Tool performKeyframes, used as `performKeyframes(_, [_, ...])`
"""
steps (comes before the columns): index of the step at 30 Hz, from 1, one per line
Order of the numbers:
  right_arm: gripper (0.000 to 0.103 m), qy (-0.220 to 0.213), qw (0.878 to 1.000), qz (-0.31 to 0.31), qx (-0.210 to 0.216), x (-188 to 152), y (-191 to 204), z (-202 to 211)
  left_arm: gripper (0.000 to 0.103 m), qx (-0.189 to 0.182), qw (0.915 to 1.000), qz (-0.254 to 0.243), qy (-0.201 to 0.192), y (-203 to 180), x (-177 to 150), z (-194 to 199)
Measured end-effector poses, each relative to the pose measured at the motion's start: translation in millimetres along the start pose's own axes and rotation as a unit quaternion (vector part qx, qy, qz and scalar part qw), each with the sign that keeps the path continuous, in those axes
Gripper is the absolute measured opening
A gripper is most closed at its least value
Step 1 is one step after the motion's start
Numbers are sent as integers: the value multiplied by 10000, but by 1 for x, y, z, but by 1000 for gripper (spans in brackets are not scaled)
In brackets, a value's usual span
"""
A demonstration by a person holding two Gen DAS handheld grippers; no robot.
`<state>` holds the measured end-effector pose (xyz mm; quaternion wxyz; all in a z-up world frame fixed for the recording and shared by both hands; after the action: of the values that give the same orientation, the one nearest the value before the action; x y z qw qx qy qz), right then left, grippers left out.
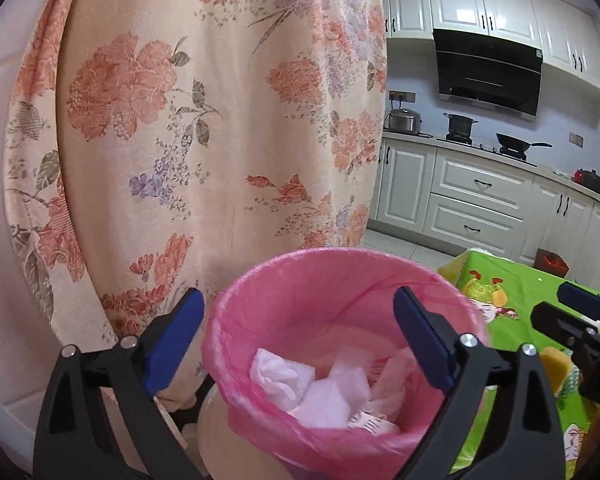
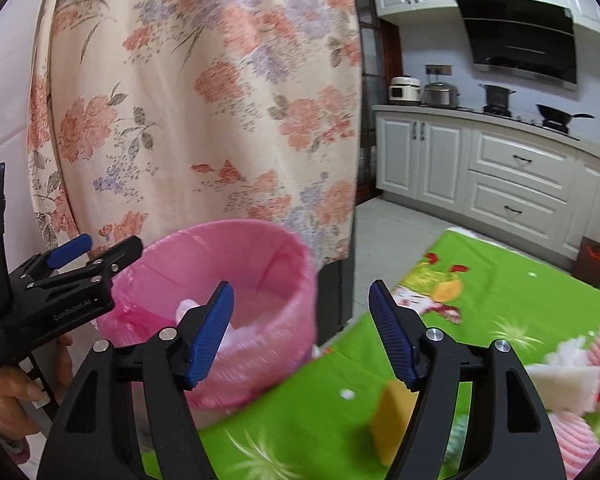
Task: Collect trash
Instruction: 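Open both tools to drop the tissue and foam block into the bin, then grasp the yellow sponge with the left tool while the right tool grasps the pink foam net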
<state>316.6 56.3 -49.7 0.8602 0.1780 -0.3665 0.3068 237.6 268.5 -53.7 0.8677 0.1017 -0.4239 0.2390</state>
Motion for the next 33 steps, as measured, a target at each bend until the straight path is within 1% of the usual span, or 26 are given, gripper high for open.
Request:
performKeyframes(2, [66,-57,9999,-68,-95,-7,-9,12,96,-31,10000,-6,-42,-8,-2,7])
performKeyframes(4, [67,-109,9995,-152,-235,-14,-19,25,98,-144,9999,-14,-71,-20,-5,14])
performKeyframes(7, [69,-164,9983,-309,-463,-29,-37,44,98,-289,9994,-148,-115,-41,-11,24])
performKeyframes(10, [69,-128,9969,-436,-643,-45,-57,60,98,-442,9986,-284,-80,-66,-17,29])
performKeyframes(13, [69,-92,9947,-547,-870,-60,-75,74,98,-663,9970,-385,-60,-91,-25,36])
performKeyframes(18, [70,-81,9889,-779,-1259,-87,-103,98,98,-980,9923,-751,8,-133,-42,45])
performKeyframes(21, [70,20,9858,-929,-1400,-102,-117,105,98,-1162,9880,-1016,105,-159,-56,49])
performKeyframes(24, [70,104,9818,-1135,-1519,-117,-131,112,98,-1301,9843,-1182,156,-177,-66,52])
performKeyframes(28, [70,176,9772,-1327,-1648,-130,-145,116,98,-1424,9806,-1331,211,-192,-76,53])
performKeyframes(33, [72,252,9753,-1374,-1713,-135,-150,115,98,-1500,9779,-1433,272,-202,-83,51])
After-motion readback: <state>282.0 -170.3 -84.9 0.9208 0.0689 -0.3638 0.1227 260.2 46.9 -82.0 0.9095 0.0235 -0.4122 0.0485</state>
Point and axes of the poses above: each gripper's, at about its wrist camera, not at the fingertips, and z roughly against the way its jaws point, y to its left, x to its top, the point moved 1 cm from there along -z, roughly the way its jaws point, and after that the axes turned 15 degrees about y, right-handed, at the moved point
